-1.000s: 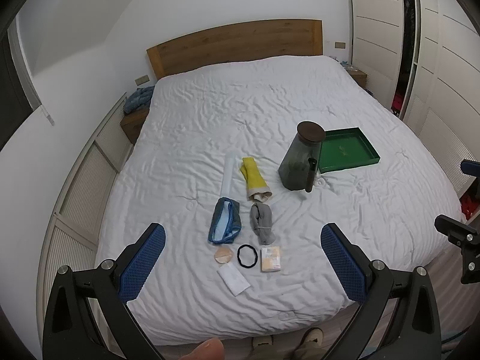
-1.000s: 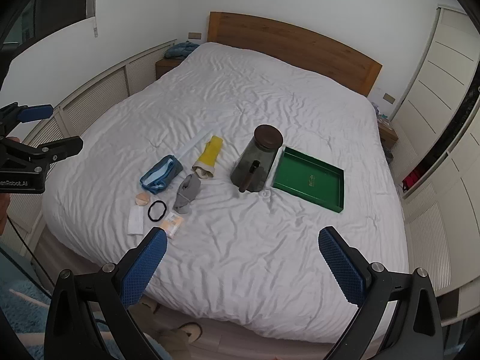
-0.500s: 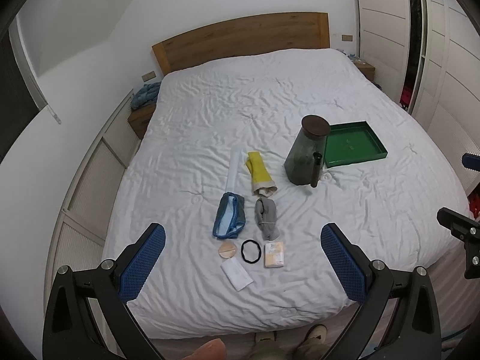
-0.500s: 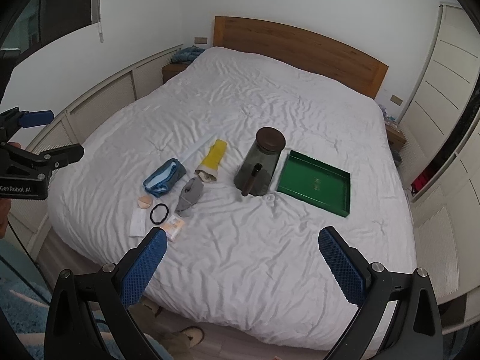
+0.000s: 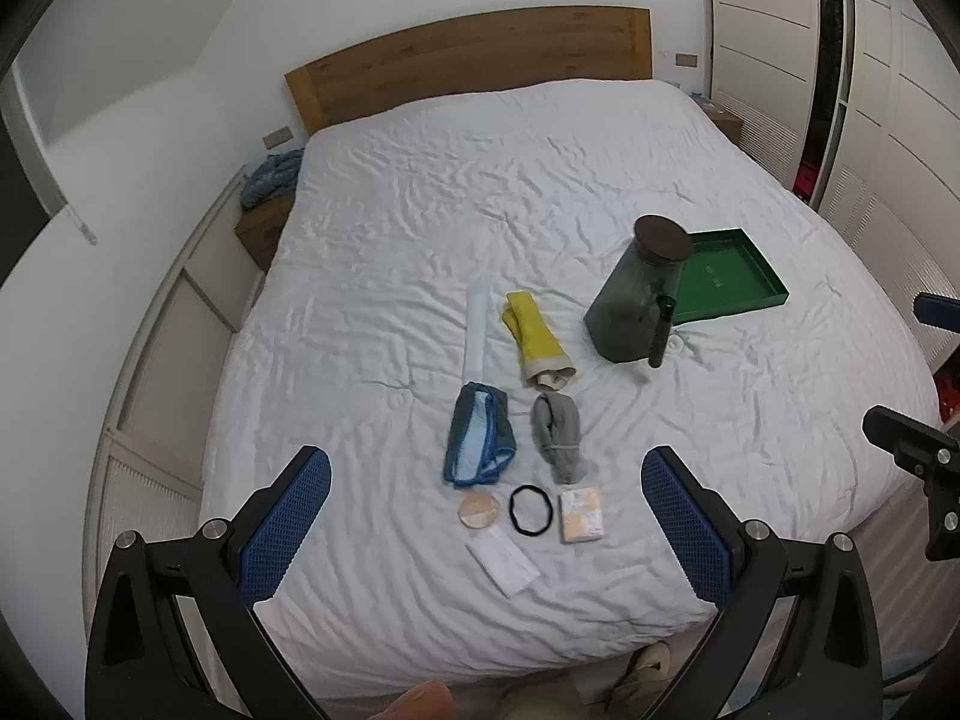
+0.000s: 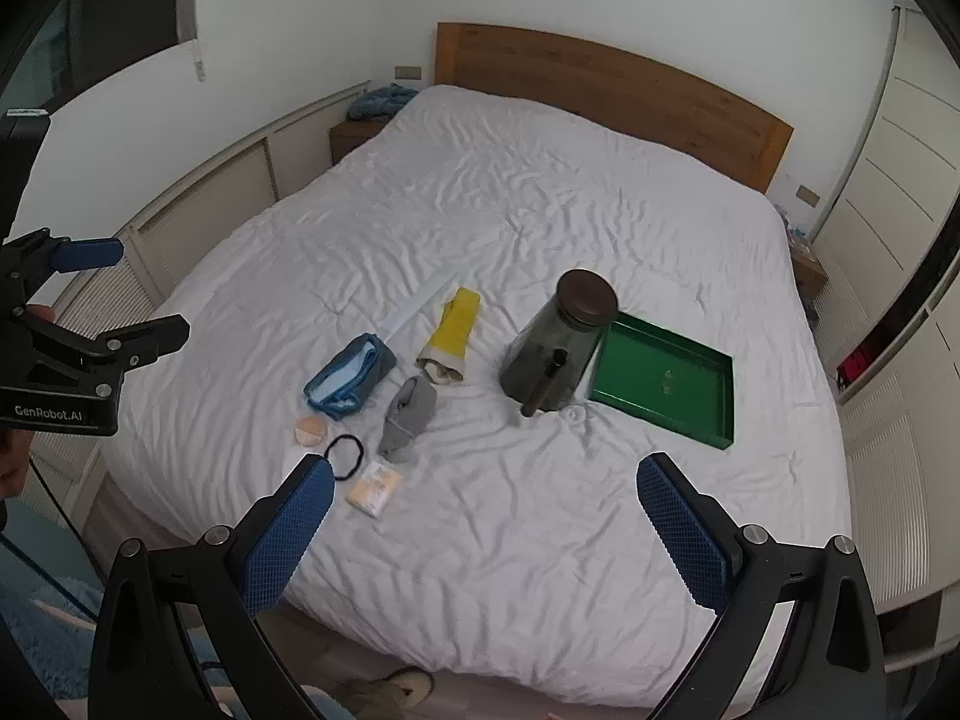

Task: Organize soft objects

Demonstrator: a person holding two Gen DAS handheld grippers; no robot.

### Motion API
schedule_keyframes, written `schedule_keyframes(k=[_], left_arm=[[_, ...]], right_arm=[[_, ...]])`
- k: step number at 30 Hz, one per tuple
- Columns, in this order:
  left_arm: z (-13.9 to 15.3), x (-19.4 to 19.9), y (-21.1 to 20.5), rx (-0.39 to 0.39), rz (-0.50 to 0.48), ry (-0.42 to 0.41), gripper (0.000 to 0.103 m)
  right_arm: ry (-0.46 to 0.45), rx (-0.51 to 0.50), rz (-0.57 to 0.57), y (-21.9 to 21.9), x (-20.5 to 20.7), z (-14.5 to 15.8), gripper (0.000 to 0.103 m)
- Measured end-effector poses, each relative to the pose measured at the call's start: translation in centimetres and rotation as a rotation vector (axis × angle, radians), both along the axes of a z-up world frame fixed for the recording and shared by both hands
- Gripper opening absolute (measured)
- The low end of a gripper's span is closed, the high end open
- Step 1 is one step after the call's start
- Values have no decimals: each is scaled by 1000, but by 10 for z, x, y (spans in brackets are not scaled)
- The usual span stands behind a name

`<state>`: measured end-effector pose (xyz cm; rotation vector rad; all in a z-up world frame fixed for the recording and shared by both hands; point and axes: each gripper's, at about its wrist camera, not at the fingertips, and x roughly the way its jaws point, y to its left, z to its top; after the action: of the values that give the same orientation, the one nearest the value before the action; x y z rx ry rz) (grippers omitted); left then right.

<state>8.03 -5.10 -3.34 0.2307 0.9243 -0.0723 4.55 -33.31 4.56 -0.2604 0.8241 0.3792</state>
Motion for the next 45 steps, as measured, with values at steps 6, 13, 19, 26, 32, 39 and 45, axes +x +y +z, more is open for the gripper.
schedule_keyframes(k=[6,13,19,26,32,39,45], left_arm=[[-20,46,49,-19,-53,23,102],[-50,101,78,-12,-107,58,102],[-91,144,80,14,-101,97,102],[-146,191,64,22,-74,145,102],[-192,227,46,21,-71,198,102],[-266,293,54,-165,-58,367,102],[-327,342,44,-73,-73,444,102]], right_arm=[[39,-1,-50,74,47,-14,103],[76,-14,-67,130,103,-46,103],[104,-21,-32,147,162,-82,103],[127,-24,20,151,237,-143,103],[155,-27,32,151,290,-193,103],[197,-14,39,160,356,-260,103],[251,-21,42,180,419,-325,103]])
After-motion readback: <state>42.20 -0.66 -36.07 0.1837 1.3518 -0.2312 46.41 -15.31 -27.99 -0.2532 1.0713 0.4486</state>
